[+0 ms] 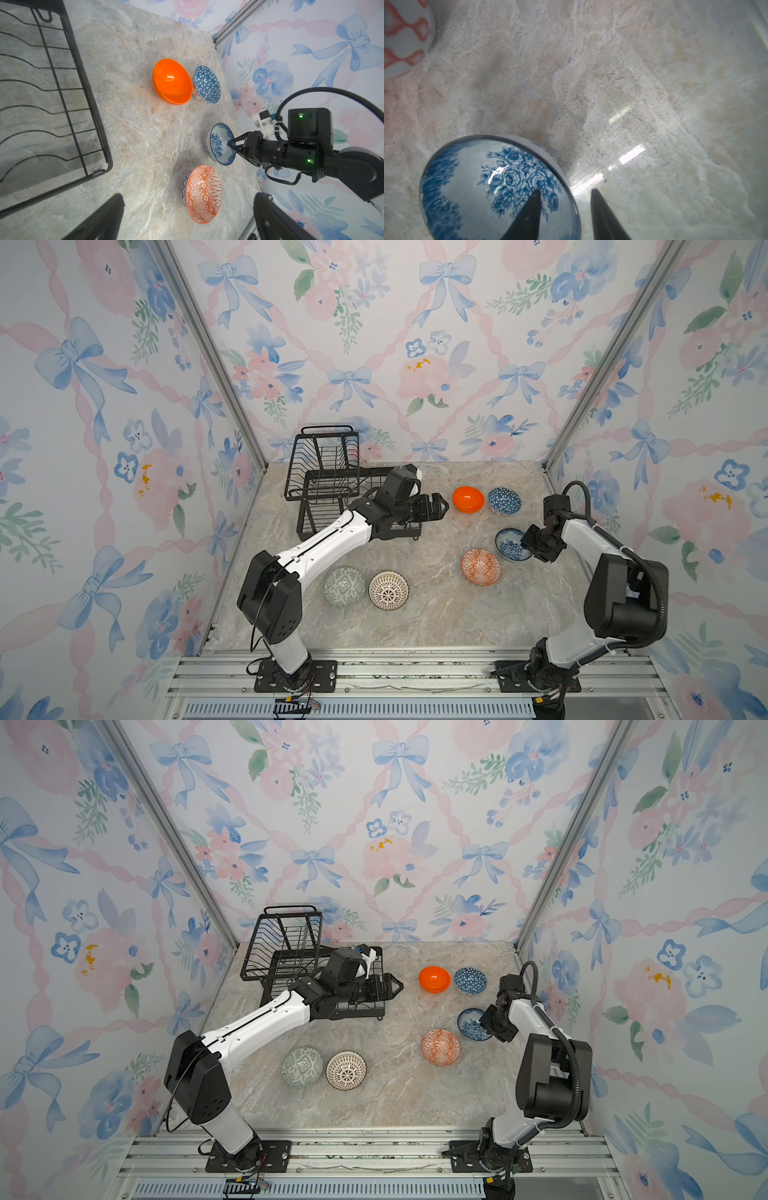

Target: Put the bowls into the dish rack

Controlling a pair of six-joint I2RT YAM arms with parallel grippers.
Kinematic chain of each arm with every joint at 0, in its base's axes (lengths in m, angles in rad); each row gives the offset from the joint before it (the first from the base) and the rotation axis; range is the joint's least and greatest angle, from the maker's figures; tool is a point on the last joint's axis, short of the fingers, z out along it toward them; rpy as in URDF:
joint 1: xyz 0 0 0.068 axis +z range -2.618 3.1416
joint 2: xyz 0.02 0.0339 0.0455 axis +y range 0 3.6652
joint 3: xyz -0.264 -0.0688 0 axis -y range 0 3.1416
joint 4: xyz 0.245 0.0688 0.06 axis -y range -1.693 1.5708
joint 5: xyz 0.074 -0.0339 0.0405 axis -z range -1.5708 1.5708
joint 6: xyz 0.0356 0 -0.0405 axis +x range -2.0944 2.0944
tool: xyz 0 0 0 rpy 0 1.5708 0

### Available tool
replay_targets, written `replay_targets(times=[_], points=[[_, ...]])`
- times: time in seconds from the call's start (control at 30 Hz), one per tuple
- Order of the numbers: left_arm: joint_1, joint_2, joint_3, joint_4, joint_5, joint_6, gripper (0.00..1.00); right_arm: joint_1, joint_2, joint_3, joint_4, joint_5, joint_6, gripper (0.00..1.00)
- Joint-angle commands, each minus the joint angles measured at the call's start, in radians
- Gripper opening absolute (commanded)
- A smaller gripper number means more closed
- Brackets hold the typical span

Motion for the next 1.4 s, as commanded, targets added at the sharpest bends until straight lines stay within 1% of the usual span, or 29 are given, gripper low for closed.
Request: replay_targets(times=[0.0,0.03,0.07,0.13,0.2,0.23,0.33,0.43,0.5,0.6,0.67,0.8,0.9,0.93,1.07,1.1,1.2,1.27,1.37], points=[[0.012,0.009,0.047,-0.002,-0.019,0.091,0.98,0.032,-0.076,0.012,-0.067,0.039,0.009,0.57],[0.013,0.004,0.054,-0.001,-0.031,0.110,0.98,0.047,-0.093,0.016,-0.078,0.043,0.010,0.61],[0.014,-0.002,0.063,-0.002,-0.045,0.129,0.98,0.065,-0.117,0.014,-0.085,0.057,0.017,0.67],[0.019,-0.018,0.077,-0.002,-0.071,0.156,0.98,0.101,-0.162,0.011,-0.093,0.074,0.030,0.81],[0.027,-0.033,0.092,-0.002,-0.093,0.184,0.98,0.155,-0.194,0.013,-0.099,0.084,0.039,0.97],[0.032,-0.040,0.097,-0.004,-0.104,0.196,0.98,0.182,-0.205,0.018,-0.106,0.090,0.042,0.98],[0.058,-0.079,0.108,-0.010,-0.150,0.216,0.98,0.307,-0.232,0.017,-0.109,0.107,0.055,0.97],[0.093,-0.130,0.106,-0.014,-0.191,0.230,0.98,0.468,-0.263,0.006,-0.096,0.154,0.088,0.97],[0.118,-0.178,0.094,-0.019,-0.234,0.246,0.98,0.577,-0.275,-0.010,-0.071,0.174,0.138,0.97],[0.173,-0.268,0.048,-0.018,-0.286,0.249,0.98,0.669,-0.264,-0.013,-0.028,0.167,0.150,0.97],[0.228,-0.332,0.006,-0.019,-0.297,0.231,0.98,0.701,-0.230,0.014,-0.036,0.151,0.147,0.97],[0.394,-0.468,-0.111,-0.043,-0.268,0.160,0.98,0.767,-0.169,0.054,-0.039,0.139,0.150,0.97],[0.464,-0.572,-0.190,-0.063,-0.335,0.154,0.98,0.791,-0.139,0.077,-0.018,0.120,0.148,0.97],[0.495,-0.595,-0.210,-0.074,-0.342,0.137,0.98,0.796,-0.129,0.079,-0.008,0.107,0.148,0.97],[0.691,-0.647,-0.336,-0.116,-0.199,0.017,0.98,0.826,-0.094,0.103,0.018,0.093,0.149,0.97],[0.720,-0.663,-0.372,-0.125,-0.200,-0.021,0.98,0.838,-0.088,0.112,0.013,0.111,0.152,0.97],[0.751,-0.717,-0.462,-0.133,-0.247,-0.088,0.98,0.878,-0.062,0.165,-0.046,0.199,0.159,0.97],[0.799,-0.740,-0.516,-0.145,-0.236,-0.135,0.98,0.906,-0.050,0.206,-0.100,0.275,0.164,0.97],[0.842,-0.749,-0.585,-0.151,-0.237,-0.187,0.98,0.940,-0.069,0.211,-0.079,0.322,0.139,0.97]])
